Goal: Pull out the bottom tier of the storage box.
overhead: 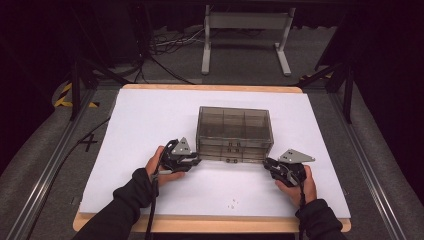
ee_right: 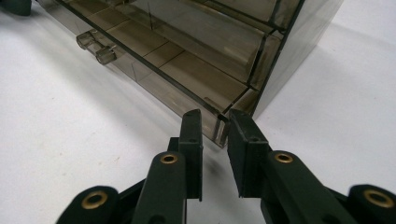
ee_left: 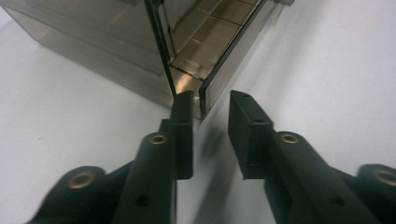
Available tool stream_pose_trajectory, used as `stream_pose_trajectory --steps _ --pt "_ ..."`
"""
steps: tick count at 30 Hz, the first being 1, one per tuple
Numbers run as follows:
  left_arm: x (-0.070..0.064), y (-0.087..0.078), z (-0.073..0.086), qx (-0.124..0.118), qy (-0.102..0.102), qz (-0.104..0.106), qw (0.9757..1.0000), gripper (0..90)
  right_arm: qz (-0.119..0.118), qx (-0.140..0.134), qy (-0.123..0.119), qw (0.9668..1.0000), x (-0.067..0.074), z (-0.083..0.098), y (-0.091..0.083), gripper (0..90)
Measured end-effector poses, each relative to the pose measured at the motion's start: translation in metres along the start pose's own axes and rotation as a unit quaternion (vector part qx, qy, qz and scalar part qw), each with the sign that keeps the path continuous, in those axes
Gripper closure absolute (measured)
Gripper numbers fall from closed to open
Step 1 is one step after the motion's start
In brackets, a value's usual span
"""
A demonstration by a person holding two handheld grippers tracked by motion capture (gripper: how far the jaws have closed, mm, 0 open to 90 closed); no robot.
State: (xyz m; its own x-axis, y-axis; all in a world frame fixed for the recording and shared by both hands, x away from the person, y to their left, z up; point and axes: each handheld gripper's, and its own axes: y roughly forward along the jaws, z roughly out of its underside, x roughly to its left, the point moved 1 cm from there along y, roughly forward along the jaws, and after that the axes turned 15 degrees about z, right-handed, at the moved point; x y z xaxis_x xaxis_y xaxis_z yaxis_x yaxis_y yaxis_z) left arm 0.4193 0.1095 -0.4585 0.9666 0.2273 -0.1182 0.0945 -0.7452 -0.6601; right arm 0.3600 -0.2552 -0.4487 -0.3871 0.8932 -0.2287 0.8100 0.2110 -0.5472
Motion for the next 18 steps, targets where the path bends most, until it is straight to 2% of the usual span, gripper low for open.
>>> stream_pose_trajectory --steps 2,12,18 --pt "0.0014 0.0010 0.0005 0.008 0.005 0.001 1.0000 76.6 -0.002 0.000 -0.002 1.0000 -0.0003 0.0003 -0.0005 77.0" --pt "0.0014 -0.0020 0.0015 0.018 0.012 0.015 0.9997 84.5 -0.015 0.007 -0.027 0.9995 -0.0030 -0.0002 -0.0035 81.3" --pt "0.0007 -0.0031 0.0018 0.022 0.015 0.018 0.9995 85.5 -0.017 0.014 -0.040 0.9990 -0.0026 -0.0017 -0.0052 81.7"
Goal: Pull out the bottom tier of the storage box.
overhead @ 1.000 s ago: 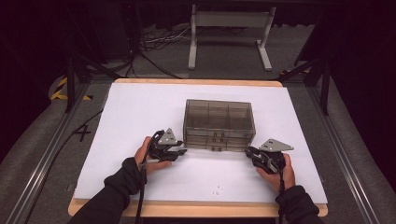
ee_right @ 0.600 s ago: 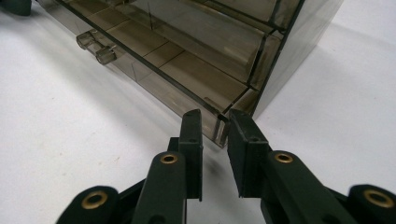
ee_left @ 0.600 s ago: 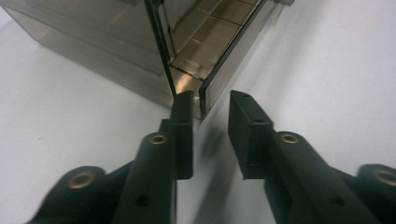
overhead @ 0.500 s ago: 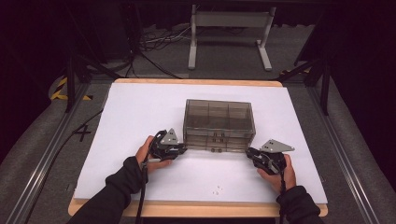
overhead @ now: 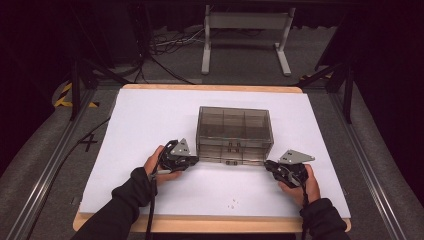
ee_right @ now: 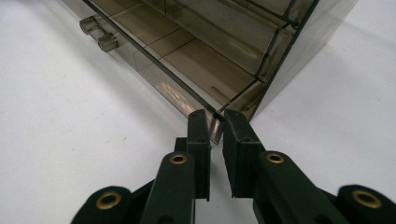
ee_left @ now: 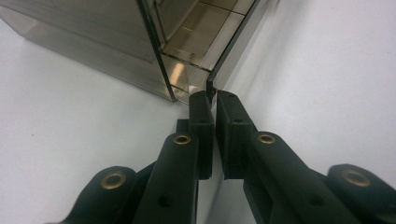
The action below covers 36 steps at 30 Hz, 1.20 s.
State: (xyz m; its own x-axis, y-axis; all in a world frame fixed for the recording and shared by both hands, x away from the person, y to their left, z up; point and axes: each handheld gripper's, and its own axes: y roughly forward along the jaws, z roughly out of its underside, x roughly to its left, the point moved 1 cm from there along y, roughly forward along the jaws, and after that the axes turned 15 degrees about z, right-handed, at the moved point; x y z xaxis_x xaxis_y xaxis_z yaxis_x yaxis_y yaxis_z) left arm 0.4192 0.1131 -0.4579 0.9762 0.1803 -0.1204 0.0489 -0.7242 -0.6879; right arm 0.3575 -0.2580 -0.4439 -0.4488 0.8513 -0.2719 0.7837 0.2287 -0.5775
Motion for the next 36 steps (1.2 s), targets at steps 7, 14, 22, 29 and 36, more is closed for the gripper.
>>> stream_pose_trajectory --steps 7,14,22,29,36 --pt "-0.003 -0.002 0.000 0.011 0.010 0.010 0.9998 86.0 -0.012 0.004 -0.011 0.9999 0.000 0.001 -0.004 82.6" --pt "-0.009 -0.004 0.002 0.015 0.013 0.020 0.9996 86.2 -0.020 0.006 -0.030 0.9993 0.004 0.003 -0.011 83.3" --pt "-0.015 -0.005 0.004 0.021 0.021 0.026 0.9992 86.3 -0.033 0.007 -0.035 0.9988 0.005 0.006 -0.016 83.8" --pt "-0.024 -0.005 0.004 0.031 0.033 0.031 0.9985 86.7 -0.038 0.011 -0.043 0.9983 0.006 0.008 -0.021 83.9" --pt "-0.028 -0.006 0.005 0.035 0.037 0.035 0.9981 86.9 -0.043 0.012 -0.049 0.9978 0.007 0.011 -0.025 84.0"
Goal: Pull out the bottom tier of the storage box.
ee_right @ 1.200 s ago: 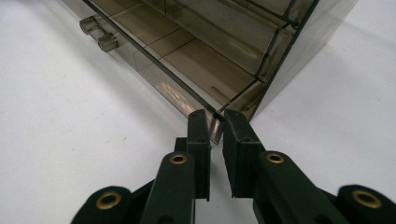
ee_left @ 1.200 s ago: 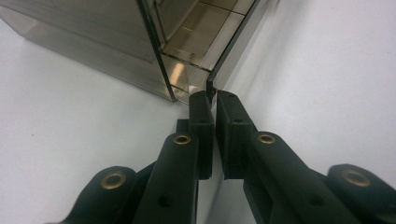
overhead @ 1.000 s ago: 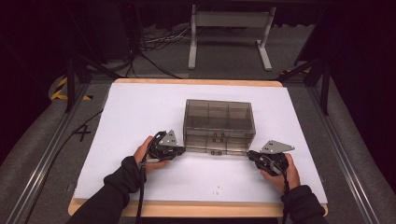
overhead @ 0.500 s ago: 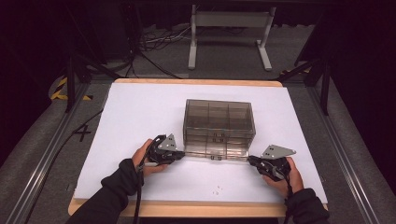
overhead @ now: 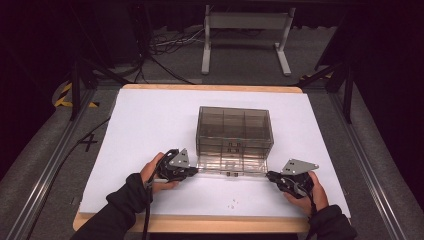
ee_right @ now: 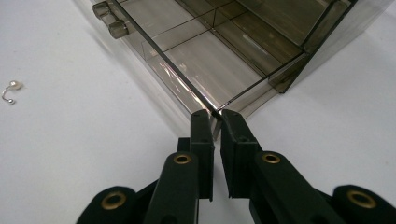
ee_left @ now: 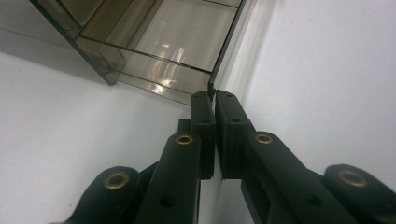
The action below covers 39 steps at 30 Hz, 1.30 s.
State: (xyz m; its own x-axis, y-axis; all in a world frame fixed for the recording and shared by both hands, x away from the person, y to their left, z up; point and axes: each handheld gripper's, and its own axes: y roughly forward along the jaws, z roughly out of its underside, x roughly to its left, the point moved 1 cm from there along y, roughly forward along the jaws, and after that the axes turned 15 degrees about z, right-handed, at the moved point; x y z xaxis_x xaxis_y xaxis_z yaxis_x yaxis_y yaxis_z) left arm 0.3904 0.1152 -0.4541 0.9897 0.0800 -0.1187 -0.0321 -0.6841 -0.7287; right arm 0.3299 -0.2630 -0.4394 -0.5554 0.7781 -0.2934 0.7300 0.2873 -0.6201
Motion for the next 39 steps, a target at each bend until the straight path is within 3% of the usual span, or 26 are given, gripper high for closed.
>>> stream_pose_trajectory --steps 39 --pt "-0.029 0.000 0.004 0.015 0.014 0.012 0.9997 87.3 -0.027 0.002 -0.018 0.9995 0.010 0.012 -0.018 84.5"
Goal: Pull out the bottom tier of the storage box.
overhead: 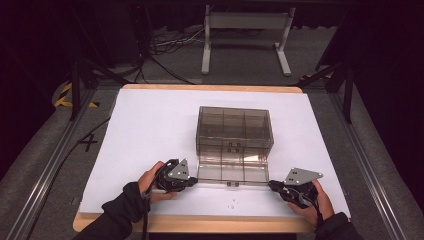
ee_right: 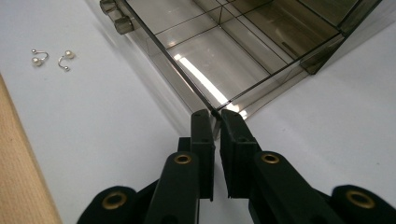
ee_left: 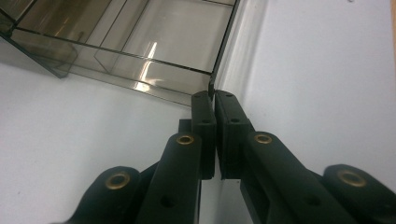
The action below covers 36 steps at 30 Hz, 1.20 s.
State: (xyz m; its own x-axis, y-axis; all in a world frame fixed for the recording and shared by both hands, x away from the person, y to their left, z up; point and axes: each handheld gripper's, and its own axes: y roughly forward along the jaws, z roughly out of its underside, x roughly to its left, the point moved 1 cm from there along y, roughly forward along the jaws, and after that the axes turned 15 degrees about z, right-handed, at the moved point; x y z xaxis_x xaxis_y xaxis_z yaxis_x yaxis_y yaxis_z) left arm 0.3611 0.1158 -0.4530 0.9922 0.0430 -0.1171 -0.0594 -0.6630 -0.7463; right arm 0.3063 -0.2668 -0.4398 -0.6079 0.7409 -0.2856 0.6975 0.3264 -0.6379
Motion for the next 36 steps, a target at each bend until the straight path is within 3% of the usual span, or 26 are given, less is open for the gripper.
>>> stream_pose_trajectory --steps 18,36 --pt "-0.007 0.000 0.000 0.006 0.005 0.005 1.0000 87.4 -0.002 0.000 -0.003 1.0000 0.004 0.003 -0.005 84.4" --pt "-0.013 0.001 0.003 -0.005 0.005 0.001 1.0000 87.2 -0.006 0.001 -0.004 1.0000 0.007 0.005 -0.008 83.0"
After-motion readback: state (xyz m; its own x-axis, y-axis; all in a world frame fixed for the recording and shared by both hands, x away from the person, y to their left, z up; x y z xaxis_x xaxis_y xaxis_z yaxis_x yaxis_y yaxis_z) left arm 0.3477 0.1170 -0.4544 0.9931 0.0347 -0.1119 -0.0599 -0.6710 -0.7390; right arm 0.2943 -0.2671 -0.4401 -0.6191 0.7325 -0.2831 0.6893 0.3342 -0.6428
